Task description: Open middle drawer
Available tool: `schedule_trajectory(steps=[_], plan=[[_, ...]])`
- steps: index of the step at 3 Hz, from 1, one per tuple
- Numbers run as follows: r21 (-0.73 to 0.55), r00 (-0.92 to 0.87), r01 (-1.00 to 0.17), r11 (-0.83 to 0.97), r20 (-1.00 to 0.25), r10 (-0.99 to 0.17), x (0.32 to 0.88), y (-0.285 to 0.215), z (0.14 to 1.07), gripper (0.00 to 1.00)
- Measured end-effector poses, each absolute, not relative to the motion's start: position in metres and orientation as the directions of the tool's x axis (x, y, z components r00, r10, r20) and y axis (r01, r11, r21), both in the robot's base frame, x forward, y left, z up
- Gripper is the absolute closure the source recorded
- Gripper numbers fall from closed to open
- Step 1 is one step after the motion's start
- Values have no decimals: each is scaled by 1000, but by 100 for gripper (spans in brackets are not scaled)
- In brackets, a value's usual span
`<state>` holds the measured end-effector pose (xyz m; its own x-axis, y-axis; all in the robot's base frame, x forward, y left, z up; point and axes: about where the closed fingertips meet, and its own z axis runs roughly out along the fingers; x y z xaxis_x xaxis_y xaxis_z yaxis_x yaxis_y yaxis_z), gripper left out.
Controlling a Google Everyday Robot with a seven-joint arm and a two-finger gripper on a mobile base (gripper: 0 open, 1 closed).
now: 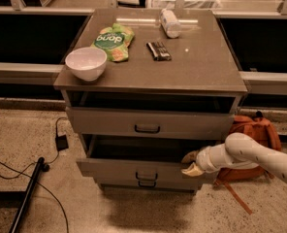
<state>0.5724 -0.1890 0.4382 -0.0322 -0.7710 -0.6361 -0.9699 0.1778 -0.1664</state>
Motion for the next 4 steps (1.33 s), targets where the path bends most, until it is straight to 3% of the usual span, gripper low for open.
schedule_trajectory(steps=[1,2,3,4], plan=[[-166,-32,-970,178,-636,-771,572,-189,438,4],[-166,-32,-970,178,-636,-771,572,-189,438,0],[-125,-47,-979,160,-625,-779,556,-193,433,4],[-60,-54,-992,111,-592,-804,524,-196,431,30]])
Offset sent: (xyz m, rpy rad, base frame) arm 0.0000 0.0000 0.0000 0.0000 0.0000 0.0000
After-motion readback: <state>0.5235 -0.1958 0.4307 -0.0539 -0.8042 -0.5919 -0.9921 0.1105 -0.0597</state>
